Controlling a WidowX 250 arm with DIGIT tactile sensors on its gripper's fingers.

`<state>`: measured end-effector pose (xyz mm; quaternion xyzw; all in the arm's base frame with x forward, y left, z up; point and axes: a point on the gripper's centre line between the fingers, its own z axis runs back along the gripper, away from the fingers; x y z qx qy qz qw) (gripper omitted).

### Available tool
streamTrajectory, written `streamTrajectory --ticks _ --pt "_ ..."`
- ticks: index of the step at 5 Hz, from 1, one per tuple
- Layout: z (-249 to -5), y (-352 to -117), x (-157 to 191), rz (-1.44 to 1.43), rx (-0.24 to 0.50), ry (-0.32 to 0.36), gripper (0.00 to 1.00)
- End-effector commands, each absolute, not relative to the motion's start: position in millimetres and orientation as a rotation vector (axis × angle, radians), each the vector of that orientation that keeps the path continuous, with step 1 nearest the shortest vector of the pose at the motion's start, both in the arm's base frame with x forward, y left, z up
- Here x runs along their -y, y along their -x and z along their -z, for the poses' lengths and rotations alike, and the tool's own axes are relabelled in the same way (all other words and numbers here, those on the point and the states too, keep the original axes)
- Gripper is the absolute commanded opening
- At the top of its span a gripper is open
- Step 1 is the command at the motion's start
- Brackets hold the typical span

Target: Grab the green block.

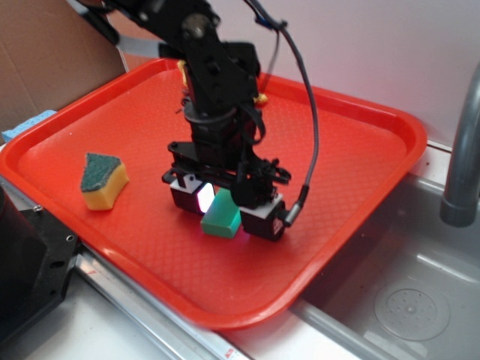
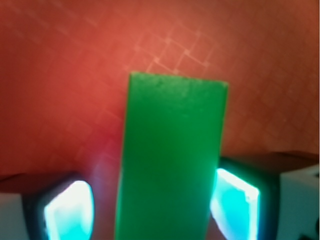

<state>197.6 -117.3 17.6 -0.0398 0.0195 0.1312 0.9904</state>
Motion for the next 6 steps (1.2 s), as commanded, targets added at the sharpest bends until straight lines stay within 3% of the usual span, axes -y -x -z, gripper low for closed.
streamTrajectory --ticks 1,2,4,6 --pt "-11 -194 118 -0.295 -0.03 0.085 0.0" --pt "-19 -195 115 -0.259 -0.02 0.038 0.0" --pt "-114 -204 92 -0.119 0.043 0.028 0.0" --pt "-169 -212 43 -0.188 0.059 0.101 0.0"
